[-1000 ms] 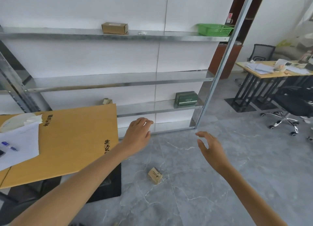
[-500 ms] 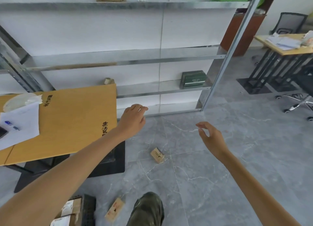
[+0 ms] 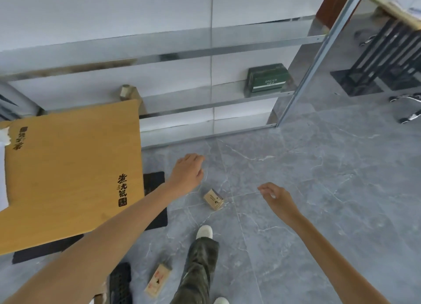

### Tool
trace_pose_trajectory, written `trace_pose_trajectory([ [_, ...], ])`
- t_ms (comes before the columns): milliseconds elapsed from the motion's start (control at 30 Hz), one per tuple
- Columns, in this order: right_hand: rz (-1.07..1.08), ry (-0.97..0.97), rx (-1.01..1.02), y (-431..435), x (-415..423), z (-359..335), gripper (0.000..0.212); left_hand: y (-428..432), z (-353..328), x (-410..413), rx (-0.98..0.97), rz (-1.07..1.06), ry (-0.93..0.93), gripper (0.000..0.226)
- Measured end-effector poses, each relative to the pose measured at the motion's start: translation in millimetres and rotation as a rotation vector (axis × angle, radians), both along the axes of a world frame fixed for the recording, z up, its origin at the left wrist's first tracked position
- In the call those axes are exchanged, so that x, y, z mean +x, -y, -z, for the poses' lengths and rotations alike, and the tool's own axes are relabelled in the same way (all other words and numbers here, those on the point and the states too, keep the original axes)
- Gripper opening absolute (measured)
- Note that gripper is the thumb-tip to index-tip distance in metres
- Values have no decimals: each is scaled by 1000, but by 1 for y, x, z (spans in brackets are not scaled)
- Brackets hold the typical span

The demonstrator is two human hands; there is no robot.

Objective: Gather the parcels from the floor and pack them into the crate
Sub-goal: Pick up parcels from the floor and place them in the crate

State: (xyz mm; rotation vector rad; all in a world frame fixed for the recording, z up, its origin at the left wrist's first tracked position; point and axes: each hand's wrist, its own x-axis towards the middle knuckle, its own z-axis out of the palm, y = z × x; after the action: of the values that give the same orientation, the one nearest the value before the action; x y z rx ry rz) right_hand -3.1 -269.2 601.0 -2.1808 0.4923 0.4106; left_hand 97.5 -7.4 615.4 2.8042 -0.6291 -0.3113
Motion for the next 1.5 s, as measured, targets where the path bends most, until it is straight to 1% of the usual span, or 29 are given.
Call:
trace_pose_trajectory([
  [133,39,-161,22,-13,48,59,23,6,60,57,14,9,-125,40],
  [233,90,-250,61,-18,81,110,24,13,115,96,28,-13,-185,40],
  [300,113,-310,83,-17,102,158,25,17,167,118,25,-62,-236,39],
  [400,160,-409,110,-14,128,253,28,21,266,137,27,-141,-322,38],
  [500,248,-511,173,-11,150,380,30,30,398,155,18,-230,-397,41],
  [567,301,-583,226,-11,161,461,29,36,482,163,-13,-293,-491,44],
  [633,319,-678,320,-12,167,544,30,41,570,163,-28,-313,-599,50],
  [667,334,-728,402,-14,168,582,32,43,610,161,-28,-306,-664,54],
  [767,425,-792,651,-25,172,673,41,49,703,152,-37,-278,-813,66],
  [833,410,-811,757,-34,175,716,42,54,746,144,-87,-339,-848,70],
  [900,405,-813,821,-40,177,736,35,57,765,143,-156,-465,-854,61],
  [933,404,-806,834,-40,176,737,31,59,766,144,-173,-496,-859,54],
  [1000,407,-760,831,-33,173,720,26,61,750,148,-190,-488,-873,43],
  [1067,440,-689,814,-23,171,689,27,63,717,151,-232,-474,-883,32],
  [1133,478,-625,776,-13,172,635,34,67,664,153,-289,-465,-868,28],
  [1233,533,-518,694,1,173,537,39,78,567,150,-366,-468,-825,33],
  [1333,548,-361,607,15,178,418,36,88,443,146,-471,-508,-784,36],
  [1500,482,49,490,32,203,209,39,107,232,161,-626,-540,-583,21],
])
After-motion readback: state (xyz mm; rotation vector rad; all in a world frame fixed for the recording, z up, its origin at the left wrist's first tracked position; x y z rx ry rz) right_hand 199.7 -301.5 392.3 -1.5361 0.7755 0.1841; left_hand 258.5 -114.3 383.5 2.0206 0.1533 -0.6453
